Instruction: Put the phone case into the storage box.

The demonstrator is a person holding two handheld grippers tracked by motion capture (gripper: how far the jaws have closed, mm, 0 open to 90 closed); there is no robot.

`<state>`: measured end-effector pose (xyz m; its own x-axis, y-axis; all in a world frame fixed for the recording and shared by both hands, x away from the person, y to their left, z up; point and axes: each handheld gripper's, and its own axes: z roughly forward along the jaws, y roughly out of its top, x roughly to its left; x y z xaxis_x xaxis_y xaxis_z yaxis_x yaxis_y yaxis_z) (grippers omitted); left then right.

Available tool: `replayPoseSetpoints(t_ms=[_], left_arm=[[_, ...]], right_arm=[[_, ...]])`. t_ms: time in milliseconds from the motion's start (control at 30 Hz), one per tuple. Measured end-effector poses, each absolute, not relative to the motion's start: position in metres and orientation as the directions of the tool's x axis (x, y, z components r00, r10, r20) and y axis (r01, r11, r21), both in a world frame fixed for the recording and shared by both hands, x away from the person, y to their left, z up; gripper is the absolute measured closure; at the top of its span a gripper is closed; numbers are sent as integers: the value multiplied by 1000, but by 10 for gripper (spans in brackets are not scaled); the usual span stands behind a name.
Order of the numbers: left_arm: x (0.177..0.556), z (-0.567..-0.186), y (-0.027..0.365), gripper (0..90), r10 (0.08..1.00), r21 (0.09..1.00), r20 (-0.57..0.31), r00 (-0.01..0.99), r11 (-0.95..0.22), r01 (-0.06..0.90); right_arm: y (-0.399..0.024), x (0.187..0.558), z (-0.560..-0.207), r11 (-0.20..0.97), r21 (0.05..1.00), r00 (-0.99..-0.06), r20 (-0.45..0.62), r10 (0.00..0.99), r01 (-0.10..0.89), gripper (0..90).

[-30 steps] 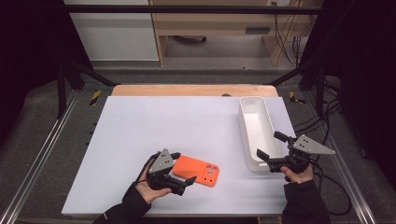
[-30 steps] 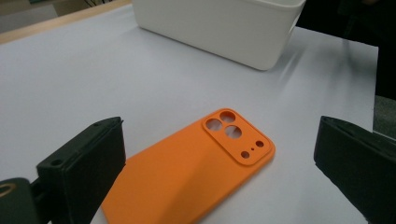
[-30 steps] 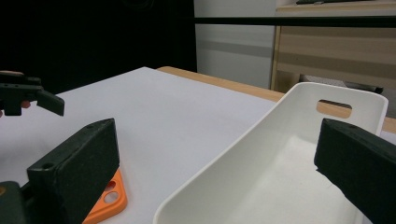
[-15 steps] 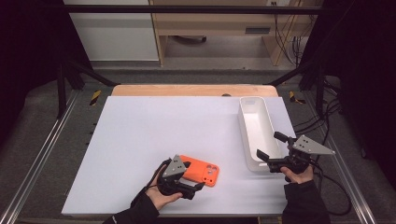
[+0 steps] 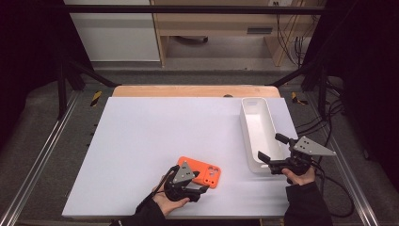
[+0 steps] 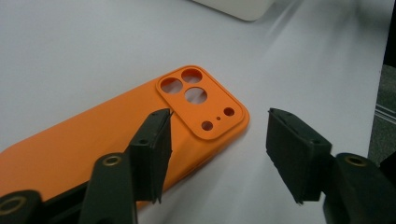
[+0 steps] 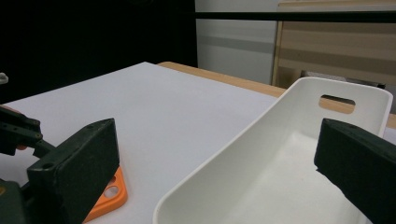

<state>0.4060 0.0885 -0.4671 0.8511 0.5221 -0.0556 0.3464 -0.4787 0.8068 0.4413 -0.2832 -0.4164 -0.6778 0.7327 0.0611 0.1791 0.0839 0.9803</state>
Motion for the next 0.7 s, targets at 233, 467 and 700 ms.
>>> replayPoseSetpoints(t_ms=[233,467,700], left_arm=[[404,-470,83,566,508,782,-58,859,-512,355],[404,-472,79,745,504,769,-62,861,-525,364],[405,-475,74,863,498,756,-62,865,-542,366]], right_arm=[[-284,441,-416,85,980,-677,62,734,182,5],[-284,442,-417,90,979,-676,58,734,181,5],[-284,442,-417,89,979,-676,61,734,185,5]])
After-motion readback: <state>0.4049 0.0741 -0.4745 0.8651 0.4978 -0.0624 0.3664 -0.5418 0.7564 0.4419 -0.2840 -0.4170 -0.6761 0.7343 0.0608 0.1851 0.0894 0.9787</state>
